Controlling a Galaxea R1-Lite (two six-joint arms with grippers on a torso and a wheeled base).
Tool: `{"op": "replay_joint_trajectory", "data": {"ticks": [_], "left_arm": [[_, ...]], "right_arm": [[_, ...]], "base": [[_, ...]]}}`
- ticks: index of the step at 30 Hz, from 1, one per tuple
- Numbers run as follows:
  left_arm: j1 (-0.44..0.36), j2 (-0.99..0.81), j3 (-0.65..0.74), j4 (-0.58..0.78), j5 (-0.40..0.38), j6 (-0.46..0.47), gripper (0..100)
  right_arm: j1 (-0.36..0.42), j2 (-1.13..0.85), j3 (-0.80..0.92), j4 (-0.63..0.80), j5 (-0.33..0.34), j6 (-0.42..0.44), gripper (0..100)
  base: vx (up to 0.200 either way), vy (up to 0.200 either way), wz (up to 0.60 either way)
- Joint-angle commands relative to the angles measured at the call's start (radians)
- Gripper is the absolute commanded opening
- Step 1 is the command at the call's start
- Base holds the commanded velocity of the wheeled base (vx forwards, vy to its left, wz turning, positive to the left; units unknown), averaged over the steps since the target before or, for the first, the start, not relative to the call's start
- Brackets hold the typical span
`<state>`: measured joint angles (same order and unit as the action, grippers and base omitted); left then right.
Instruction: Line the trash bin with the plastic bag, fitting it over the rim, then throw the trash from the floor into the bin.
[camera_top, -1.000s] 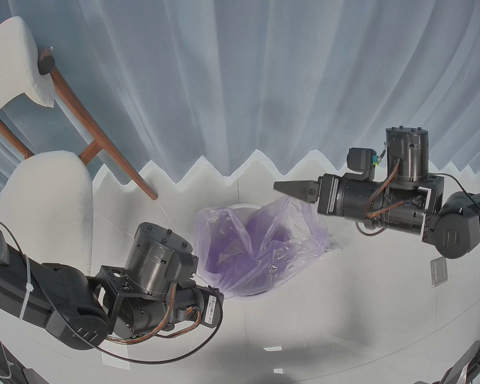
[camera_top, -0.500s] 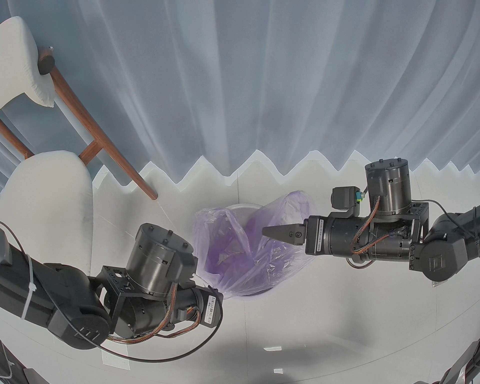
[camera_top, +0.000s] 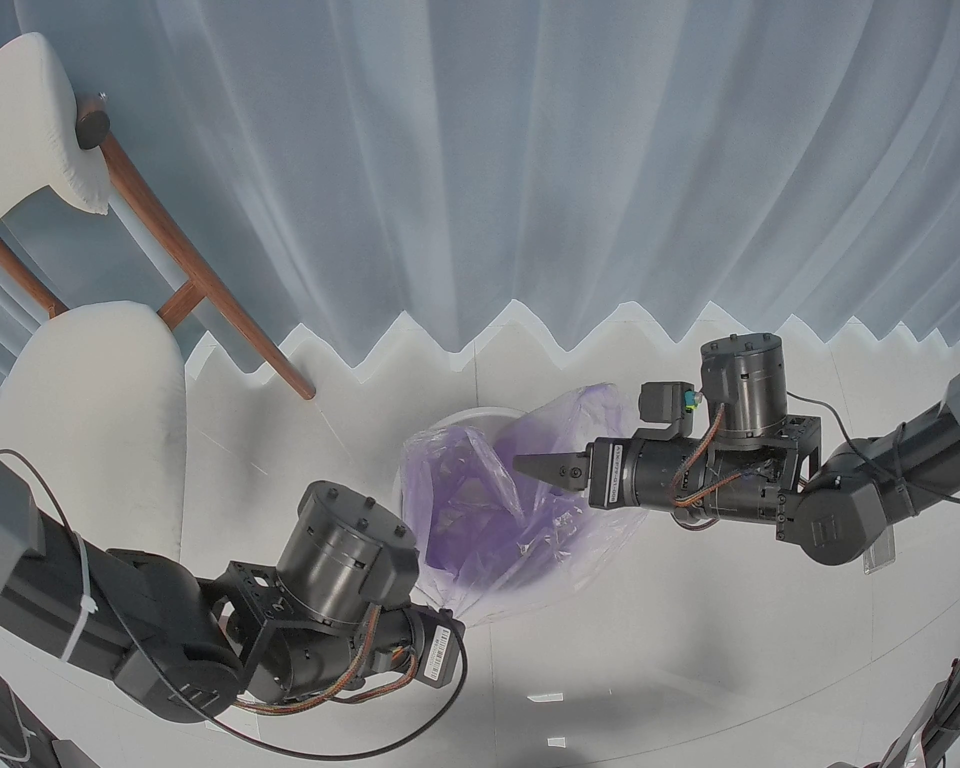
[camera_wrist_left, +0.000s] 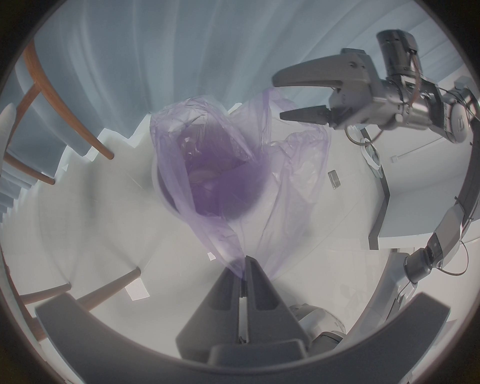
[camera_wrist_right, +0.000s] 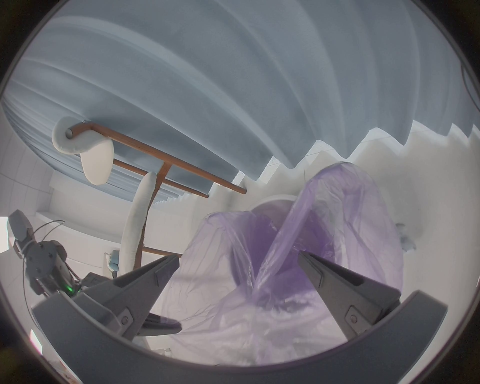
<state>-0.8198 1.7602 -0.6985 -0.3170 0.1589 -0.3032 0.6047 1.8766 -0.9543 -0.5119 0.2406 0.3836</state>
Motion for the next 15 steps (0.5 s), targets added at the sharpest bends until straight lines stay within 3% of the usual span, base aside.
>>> {"op": "replay_joint_trajectory", "data": {"ticks": [1, 7, 15], "left_arm": [[-0.016, 0.008, 0.013, -0.001, 0.001, -0.001, 0], [0.013, 0.015, 0.008, -0.001, 0.005, -0.001, 0], [0.028, 0.015, 0.002, -0.001, 0.01, 0.004, 0]], "right_arm": [[-0.017, 0.065, -0.021, -0.008, 0.008, -0.025, 100], [-0.051, 0.099, 0.038, -0.01, 0.016, -0.124, 100], [-0.048, 0.053, 0.224, -0.053, 0.045, -0.177, 100]], "base": [[0.0, 0.0, 0.0], [0.0, 0.0, 0.0], [0.0, 0.0, 0.0]]}}
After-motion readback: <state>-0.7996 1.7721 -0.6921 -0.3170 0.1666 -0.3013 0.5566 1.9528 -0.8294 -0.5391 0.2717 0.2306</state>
